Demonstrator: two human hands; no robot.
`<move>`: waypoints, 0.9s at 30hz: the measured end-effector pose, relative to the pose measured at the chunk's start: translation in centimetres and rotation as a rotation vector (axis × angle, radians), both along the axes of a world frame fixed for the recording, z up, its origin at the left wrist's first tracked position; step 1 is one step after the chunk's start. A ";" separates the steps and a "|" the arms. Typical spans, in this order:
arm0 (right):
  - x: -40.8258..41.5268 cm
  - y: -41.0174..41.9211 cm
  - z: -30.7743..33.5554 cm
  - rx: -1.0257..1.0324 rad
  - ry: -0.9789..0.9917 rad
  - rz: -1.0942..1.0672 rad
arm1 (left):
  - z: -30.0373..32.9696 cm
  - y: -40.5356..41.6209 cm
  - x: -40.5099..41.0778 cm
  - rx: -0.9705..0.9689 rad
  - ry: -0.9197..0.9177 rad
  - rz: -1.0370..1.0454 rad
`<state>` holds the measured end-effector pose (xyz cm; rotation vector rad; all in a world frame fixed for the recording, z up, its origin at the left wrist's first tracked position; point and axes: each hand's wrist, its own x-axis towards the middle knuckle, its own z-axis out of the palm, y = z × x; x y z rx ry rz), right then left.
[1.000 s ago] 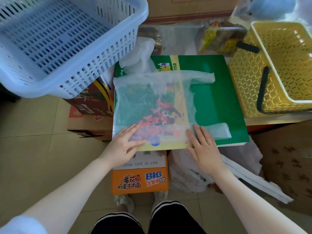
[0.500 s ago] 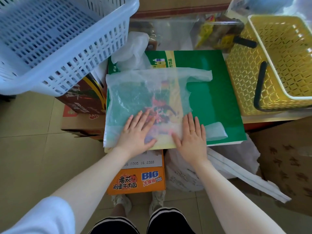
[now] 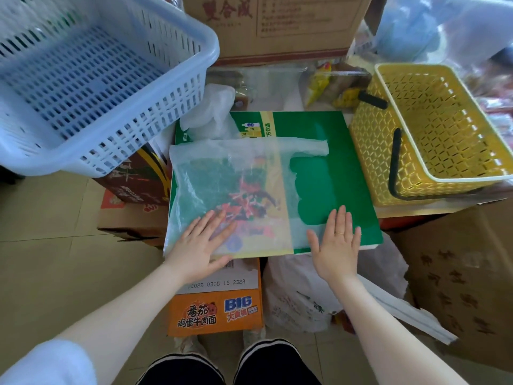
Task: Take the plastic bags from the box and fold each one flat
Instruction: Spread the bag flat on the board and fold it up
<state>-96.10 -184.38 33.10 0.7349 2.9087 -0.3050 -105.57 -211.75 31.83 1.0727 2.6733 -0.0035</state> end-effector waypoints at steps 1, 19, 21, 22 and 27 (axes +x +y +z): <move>-0.8 -1.0 0.6 -0.023 0.032 0.061 | 0.2 -0.2 0.3 0.006 -0.006 -0.028; -17.4 -11.0 -1.9 -0.005 -0.025 0.625 | -1.0 -2.6 -5.0 0.114 0.061 0.378; -17.5 -9.8 -1.9 -0.003 -0.053 0.514 | -0.9 -2.9 -4.7 0.138 0.047 0.407; -17.5 -9.2 -1.5 -0.002 -0.076 0.452 | -0.8 -3.1 -4.6 0.144 0.025 0.419; -18.1 -10.9 0.5 0.052 0.059 0.587 | -0.9 -3.3 -4.4 0.144 -0.009 0.431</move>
